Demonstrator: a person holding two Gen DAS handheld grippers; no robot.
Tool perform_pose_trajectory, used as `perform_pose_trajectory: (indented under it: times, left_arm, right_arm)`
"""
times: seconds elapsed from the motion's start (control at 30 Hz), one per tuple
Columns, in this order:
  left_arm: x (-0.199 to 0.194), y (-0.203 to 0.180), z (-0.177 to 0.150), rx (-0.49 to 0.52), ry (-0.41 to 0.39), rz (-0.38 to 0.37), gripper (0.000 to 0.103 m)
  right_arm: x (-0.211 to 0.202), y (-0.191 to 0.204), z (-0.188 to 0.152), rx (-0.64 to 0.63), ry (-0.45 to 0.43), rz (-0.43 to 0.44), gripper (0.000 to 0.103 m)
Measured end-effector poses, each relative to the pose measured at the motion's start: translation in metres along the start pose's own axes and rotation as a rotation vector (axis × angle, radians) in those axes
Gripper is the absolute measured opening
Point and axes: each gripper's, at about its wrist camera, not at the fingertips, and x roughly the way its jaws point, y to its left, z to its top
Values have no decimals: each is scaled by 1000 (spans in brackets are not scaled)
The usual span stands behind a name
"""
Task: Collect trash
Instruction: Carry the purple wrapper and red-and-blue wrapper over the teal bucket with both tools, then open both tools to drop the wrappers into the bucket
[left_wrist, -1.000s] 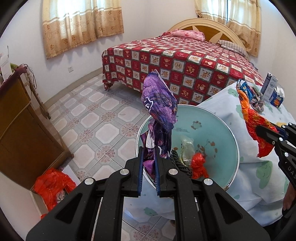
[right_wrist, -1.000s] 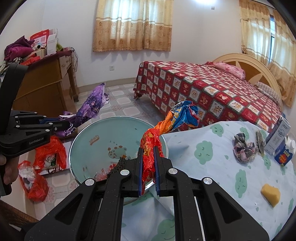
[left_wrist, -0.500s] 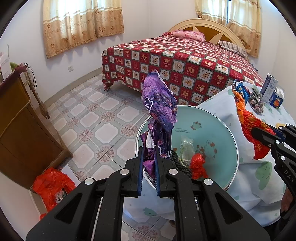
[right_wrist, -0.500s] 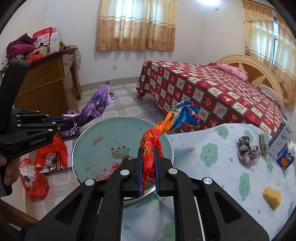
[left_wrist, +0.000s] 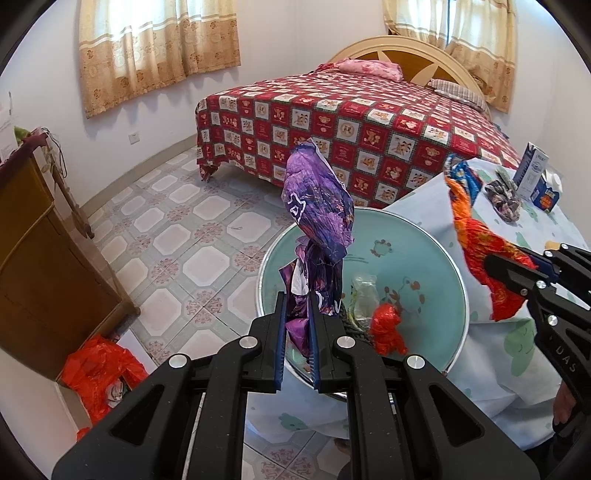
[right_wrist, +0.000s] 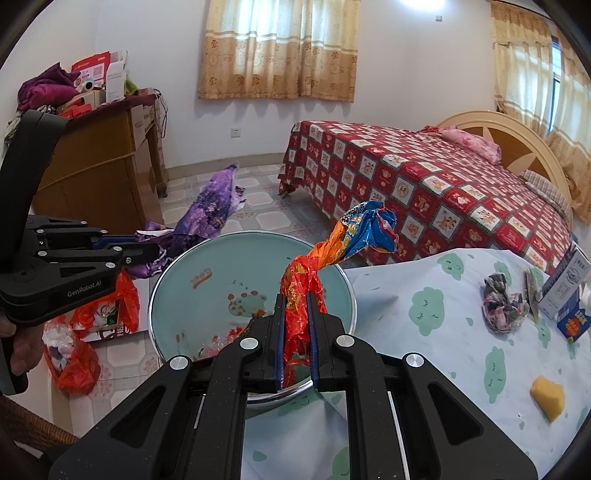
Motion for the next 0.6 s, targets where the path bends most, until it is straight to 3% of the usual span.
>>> perform_pose_trajectory:
  times: [0.07, 0.13, 0.2, 0.43, 0.6]
  left_arm:
    - [1, -3, 0, 2, 0, -12, 13]
    - [2, -5, -1, 2, 0, -33, 17]
    - [4, -9, -3, 11, 1, -34, 47]
    - [17, -30, -17, 61, 45, -49, 47]
    - [22, -39, -21, 78, 60, -31, 51]
  right_arm:
    - [2, 1, 0, -1, 3, 9, 12]
    - [3, 1, -1, 0, -7, 7, 21]
    - [4, 0, -3, 5, -3, 8, 32]
    - [-14, -28, -16, 34, -8, -68, 38]
    - [-51, -120, -49, 167, 16, -257, 38]
